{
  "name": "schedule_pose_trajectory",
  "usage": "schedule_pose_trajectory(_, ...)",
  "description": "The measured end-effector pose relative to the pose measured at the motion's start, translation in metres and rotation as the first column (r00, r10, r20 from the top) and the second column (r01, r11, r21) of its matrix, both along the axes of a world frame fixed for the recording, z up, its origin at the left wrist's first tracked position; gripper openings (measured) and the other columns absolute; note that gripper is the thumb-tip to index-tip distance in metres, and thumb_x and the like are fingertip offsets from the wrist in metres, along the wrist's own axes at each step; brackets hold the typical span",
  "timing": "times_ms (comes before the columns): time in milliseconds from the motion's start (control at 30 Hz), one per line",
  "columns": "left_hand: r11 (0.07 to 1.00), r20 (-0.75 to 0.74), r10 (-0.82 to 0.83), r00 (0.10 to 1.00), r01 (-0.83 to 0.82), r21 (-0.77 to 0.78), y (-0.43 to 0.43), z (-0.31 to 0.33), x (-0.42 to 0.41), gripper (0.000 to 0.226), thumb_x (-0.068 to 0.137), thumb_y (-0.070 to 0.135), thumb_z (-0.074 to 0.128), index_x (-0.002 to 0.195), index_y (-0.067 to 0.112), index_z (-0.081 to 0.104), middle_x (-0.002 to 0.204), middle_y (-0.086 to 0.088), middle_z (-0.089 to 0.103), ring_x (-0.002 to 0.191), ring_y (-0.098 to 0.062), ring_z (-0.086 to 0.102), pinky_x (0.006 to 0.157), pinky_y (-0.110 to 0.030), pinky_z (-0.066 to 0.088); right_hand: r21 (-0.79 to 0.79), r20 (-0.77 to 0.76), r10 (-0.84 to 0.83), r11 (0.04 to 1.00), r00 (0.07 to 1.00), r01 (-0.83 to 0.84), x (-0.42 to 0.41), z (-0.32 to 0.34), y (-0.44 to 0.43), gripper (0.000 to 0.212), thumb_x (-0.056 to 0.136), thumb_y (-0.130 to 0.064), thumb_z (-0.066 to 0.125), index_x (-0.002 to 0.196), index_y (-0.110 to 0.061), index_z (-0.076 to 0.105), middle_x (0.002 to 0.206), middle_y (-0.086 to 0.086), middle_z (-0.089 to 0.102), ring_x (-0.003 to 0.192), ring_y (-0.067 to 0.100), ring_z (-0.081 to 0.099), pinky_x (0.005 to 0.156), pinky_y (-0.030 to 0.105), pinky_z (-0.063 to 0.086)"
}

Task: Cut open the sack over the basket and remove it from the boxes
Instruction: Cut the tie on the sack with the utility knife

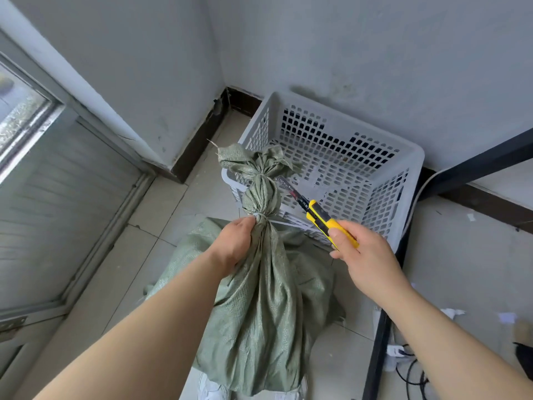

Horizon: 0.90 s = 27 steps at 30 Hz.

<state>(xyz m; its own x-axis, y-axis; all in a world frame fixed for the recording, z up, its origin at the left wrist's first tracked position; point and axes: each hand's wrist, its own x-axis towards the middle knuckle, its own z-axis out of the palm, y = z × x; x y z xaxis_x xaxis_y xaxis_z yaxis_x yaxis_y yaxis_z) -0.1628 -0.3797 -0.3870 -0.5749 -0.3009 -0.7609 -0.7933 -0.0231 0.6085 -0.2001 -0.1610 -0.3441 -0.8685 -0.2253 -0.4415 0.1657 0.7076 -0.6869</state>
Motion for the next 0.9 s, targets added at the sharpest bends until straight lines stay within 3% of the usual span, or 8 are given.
schedule_pose_trajectory(67, 0.999, -0.008, -0.034, 0.999, 0.033, -0.023, -0.001, -0.002, 0.002, 0.036, 0.099, 0.034, 0.035, 0.111, 0.013, 0.062, 0.106, -0.005, 0.061, 0.106, -0.026, 0.057, 0.104, -0.036, 0.041, -0.018, 0.020, 0.037, 0.999, 0.999, -0.037, 0.003, 0.001, 0.002, 0.008, 0.094, -0.036, 0.050, 0.093, -0.043, 0.054, 0.079, -0.006, 0.065, 0.075, 0.013, 0.068, 0.074, 0.043, 0.056)
schedule_pose_trajectory(133, 0.998, -0.012, -0.045, 0.999, 0.044, -0.036, -0.001, -0.003, 0.003, 0.035, 0.100, 0.035, 0.035, 0.109, 0.015, 0.061, 0.107, -0.006, 0.061, 0.106, -0.026, 0.058, 0.105, -0.039, 0.041, -0.019, 0.040, 0.019, 1.000, 0.999, -0.018, 0.005, 0.005, 0.002, 0.005, 0.092, -0.038, 0.052, 0.089, -0.037, 0.056, 0.075, 0.002, 0.064, 0.064, 0.018, 0.064, 0.067, 0.047, 0.057)
schedule_pose_trajectory(233, 0.998, -0.001, -0.057, 0.998, 0.057, -0.036, 0.001, -0.006, 0.005, 0.038, 0.099, 0.037, 0.034, 0.105, 0.013, 0.062, 0.105, -0.009, 0.065, 0.101, -0.026, 0.060, 0.104, -0.041, 0.044, -0.013, 0.055, -0.028, 0.999, 0.998, 0.029, 0.007, 0.009, 0.002, 0.019, 0.087, -0.047, 0.058, 0.077, -0.032, 0.061, 0.070, 0.008, 0.064, 0.052, 0.020, 0.060, 0.058, 0.048, 0.057)
schedule_pose_trajectory(367, 0.998, -0.008, -0.056, 0.998, 0.056, -0.023, 0.002, -0.009, 0.008, 0.044, 0.098, 0.041, 0.036, 0.120, 0.011, 0.061, 0.121, -0.011, 0.064, 0.114, -0.030, 0.058, 0.108, -0.043, 0.040, -0.013, 0.113, 0.011, 1.000, 0.994, -0.010, 0.008, 0.002, 0.002, 0.013, 0.094, -0.035, 0.052, 0.085, -0.028, 0.060, 0.079, 0.014, 0.063, 0.056, 0.017, 0.057, 0.060, 0.045, 0.057)
schedule_pose_trajectory(567, 0.999, -0.017, -0.037, 0.999, 0.037, 0.022, 0.001, -0.010, 0.010, 0.049, 0.097, 0.044, 0.039, 0.133, 0.014, 0.053, 0.133, -0.009, 0.059, 0.124, -0.027, 0.053, 0.112, -0.043, 0.036, 0.018, 0.152, 0.169, 0.985, 0.974, -0.173, 0.010, -0.003, 0.007, 0.016, 0.096, -0.028, 0.049, 0.111, -0.033, 0.054, 0.076, 0.004, 0.061, 0.066, 0.018, 0.061, 0.069, 0.039, 0.057)
schedule_pose_trajectory(700, 0.999, -0.013, -0.033, 0.999, 0.034, 0.017, 0.002, -0.009, 0.008, 0.048, 0.097, 0.044, 0.039, 0.131, 0.014, 0.055, 0.130, -0.009, 0.060, 0.122, -0.028, 0.055, 0.110, -0.044, 0.037, 0.070, 0.067, 0.227, 0.970, 0.972, -0.232, 0.012, 0.007, 0.007, 0.019, 0.091, -0.048, 0.051, 0.098, -0.033, 0.058, 0.075, -0.005, 0.060, 0.074, 0.022, 0.060, 0.069, 0.037, 0.051)
schedule_pose_trajectory(833, 0.999, -0.022, -0.041, 0.999, 0.041, 0.007, 0.002, -0.010, 0.007, 0.045, 0.096, 0.043, 0.040, 0.125, 0.016, 0.059, 0.121, -0.009, 0.066, 0.114, -0.029, 0.060, 0.106, -0.045, 0.042, 0.272, -0.039, 0.352, 0.904, 0.935, -0.330, 0.012, 0.013, 0.005, 0.034, 0.096, -0.047, 0.040, 0.126, -0.038, 0.055, 0.115, -0.010, 0.064, 0.107, 0.021, 0.057, 0.085, 0.036, 0.046)
schedule_pose_trajectory(900, 0.999, -0.025, -0.048, 0.999, 0.049, 0.013, 0.003, -0.011, 0.007, 0.044, 0.096, 0.043, 0.040, 0.125, 0.016, 0.059, 0.119, -0.009, 0.067, 0.113, -0.028, 0.061, 0.106, -0.046, 0.043, 0.331, -0.058, 0.397, 0.873, 0.916, -0.357, 0.013, 0.014, 0.005, 0.042, 0.096, -0.046, 0.043, 0.138, -0.044, 0.043, 0.120, -0.010, 0.060, 0.113, 0.020, 0.053, 0.086, 0.035, 0.041)
